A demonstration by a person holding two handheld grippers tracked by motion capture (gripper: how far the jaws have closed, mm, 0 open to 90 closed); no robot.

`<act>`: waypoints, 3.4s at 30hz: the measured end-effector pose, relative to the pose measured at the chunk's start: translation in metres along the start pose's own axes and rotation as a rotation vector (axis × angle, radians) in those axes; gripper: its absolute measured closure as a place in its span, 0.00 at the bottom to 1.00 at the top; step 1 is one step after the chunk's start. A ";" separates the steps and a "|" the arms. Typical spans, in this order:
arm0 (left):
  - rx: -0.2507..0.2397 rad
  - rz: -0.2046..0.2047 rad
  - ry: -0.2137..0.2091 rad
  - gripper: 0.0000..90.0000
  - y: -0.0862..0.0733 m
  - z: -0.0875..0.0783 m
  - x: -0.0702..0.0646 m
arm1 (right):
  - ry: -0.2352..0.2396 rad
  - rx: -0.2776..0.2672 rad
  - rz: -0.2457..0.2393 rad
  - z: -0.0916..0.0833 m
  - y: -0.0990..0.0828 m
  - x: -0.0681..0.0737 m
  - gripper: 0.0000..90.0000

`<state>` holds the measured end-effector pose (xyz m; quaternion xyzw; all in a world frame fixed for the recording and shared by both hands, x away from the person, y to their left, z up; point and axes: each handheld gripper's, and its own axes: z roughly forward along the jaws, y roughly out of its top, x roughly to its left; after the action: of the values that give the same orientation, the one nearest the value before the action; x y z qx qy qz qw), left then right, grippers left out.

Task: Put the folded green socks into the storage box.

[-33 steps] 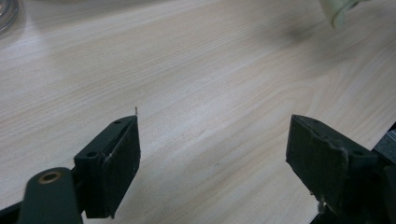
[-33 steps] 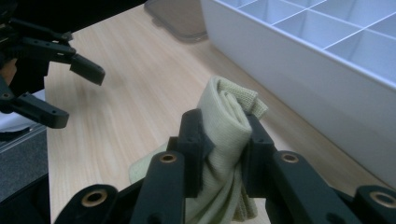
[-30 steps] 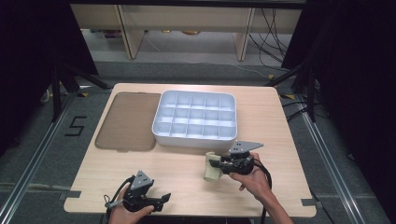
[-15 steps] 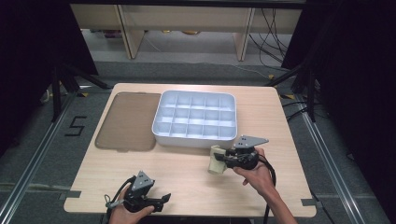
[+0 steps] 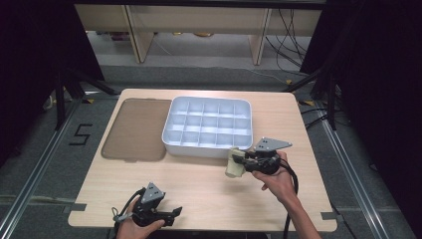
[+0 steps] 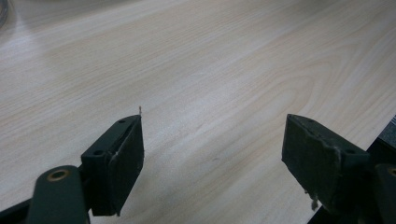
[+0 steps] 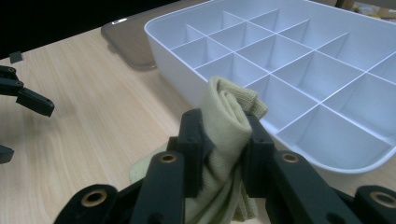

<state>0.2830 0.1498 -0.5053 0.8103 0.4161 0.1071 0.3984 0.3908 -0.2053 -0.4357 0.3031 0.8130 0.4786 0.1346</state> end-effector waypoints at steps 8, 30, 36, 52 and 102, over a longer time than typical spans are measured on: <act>0.031 0.034 0.007 0.23 0.001 -0.001 0.002 | -0.020 -0.020 0.008 -0.006 0.006 -0.006 0.82; 0.044 0.030 0.012 0.23 0.001 -0.002 0.005 | -0.123 -0.094 -0.051 -0.017 0.033 -0.030 0.82; 0.032 0.022 0.016 0.23 0.000 -0.001 0.005 | -0.154 -0.070 -0.021 -0.013 0.035 -0.036 0.82; 0.006 -0.013 -0.005 0.23 0.000 0.000 0.001 | -0.219 -0.050 -0.033 0.012 0.043 -0.056 0.82; 0.014 -0.015 0.003 0.23 0.000 -0.001 0.002 | -0.268 0.160 -0.188 0.057 0.016 -0.057 0.79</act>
<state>0.2840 0.1521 -0.5047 0.8099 0.4235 0.1024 0.3927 0.4707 -0.1952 -0.4550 0.2964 0.8481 0.3531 0.2612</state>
